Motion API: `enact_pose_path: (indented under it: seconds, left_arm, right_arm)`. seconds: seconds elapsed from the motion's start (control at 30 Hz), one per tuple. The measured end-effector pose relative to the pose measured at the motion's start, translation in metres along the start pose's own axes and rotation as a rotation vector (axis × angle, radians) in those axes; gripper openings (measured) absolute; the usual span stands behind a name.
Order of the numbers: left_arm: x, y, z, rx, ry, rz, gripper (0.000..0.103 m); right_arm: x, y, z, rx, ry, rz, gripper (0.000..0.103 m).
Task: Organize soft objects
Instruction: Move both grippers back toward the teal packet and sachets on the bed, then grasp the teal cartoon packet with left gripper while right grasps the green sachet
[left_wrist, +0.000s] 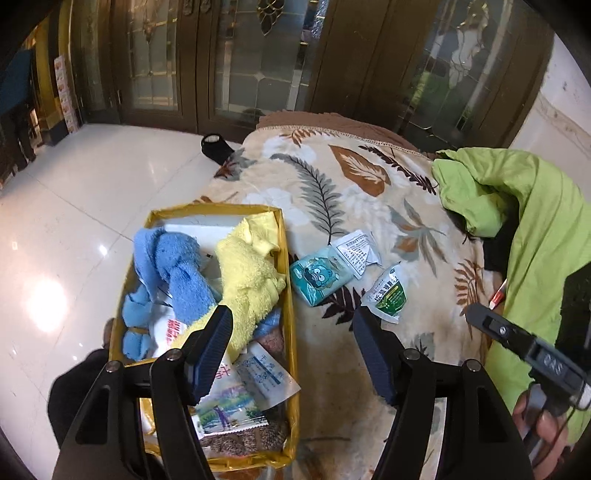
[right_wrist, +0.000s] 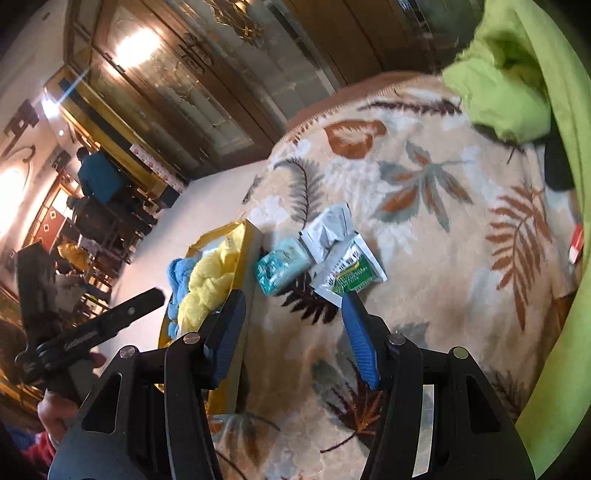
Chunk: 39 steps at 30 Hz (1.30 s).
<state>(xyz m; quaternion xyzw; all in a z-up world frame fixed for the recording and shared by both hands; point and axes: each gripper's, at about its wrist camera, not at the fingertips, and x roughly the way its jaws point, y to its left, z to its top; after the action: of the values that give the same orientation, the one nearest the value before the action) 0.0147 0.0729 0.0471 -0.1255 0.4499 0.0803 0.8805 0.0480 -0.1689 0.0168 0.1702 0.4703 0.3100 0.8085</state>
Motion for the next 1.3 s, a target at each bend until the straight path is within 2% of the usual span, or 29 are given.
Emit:
enact_pose_path:
  seconds: [0.1, 0.13, 0.23, 0.43, 0.5, 0.6, 0.7, 0.8, 0.97, 1.1, 1.17, 1.3]
  left_arm:
    - [-0.006, -0.004, 0.002, 0.028, -0.017, 0.003, 0.069]
    - [-0.005, -0.005, 0.003, 0.031, -0.019, 0.003, 0.073]
    - [0.009, -0.012, 0.006, 0.054, 0.01, -0.023, 0.075]
    - [0.049, -0.032, 0.016, 0.119, 0.153, -0.135, 0.075]
    - [0.064, -0.034, 0.026, 0.12, 0.21, -0.21, 0.075]
    - [0.088, -0.033, 0.041, 0.123, 0.283, -0.277, 0.078]
    - [0.118, -0.026, 0.055, 0.118, 0.351, -0.274, 0.079]
    - [0.136, -0.023, 0.06, 0.116, 0.373, -0.281, 0.079]
    - [0.159, -0.038, 0.06, 0.207, 0.389, -0.255, 0.079]
    - [0.171, -0.045, 0.058, 0.269, 0.417, -0.253, 0.079]
    - [0.176, -0.044, 0.06, 0.288, 0.41, -0.216, 0.079]
    - [0.182, -0.045, 0.063, 0.339, 0.395, -0.207, 0.079]
  right_arm:
    - [-0.001, -0.01, -0.001, 0.048, -0.008, 0.025, 0.055]
    - [-0.001, -0.011, -0.002, 0.048, -0.007, 0.023, 0.055]
    - [-0.004, -0.015, -0.003, 0.048, -0.022, 0.008, 0.055]
    - [-0.008, -0.027, 0.0, 0.08, -0.031, -0.002, 0.055]
    - [-0.007, -0.031, 0.001, 0.095, -0.03, -0.005, 0.055]
    - [-0.005, -0.031, 0.005, 0.113, -0.019, -0.016, 0.055]
    - [-0.004, -0.025, 0.01, 0.092, -0.03, -0.058, 0.055]
    - [0.001, -0.03, 0.015, 0.117, -0.038, -0.078, 0.066]
    - [0.023, -0.041, 0.018, 0.17, 0.003, -0.074, 0.066]
    - [0.042, -0.039, 0.019, 0.155, 0.039, -0.078, 0.066]
    - [0.054, -0.037, 0.02, 0.142, 0.07, -0.106, 0.066]
    - [0.076, -0.037, 0.024, 0.15, 0.093, -0.162, 0.066]
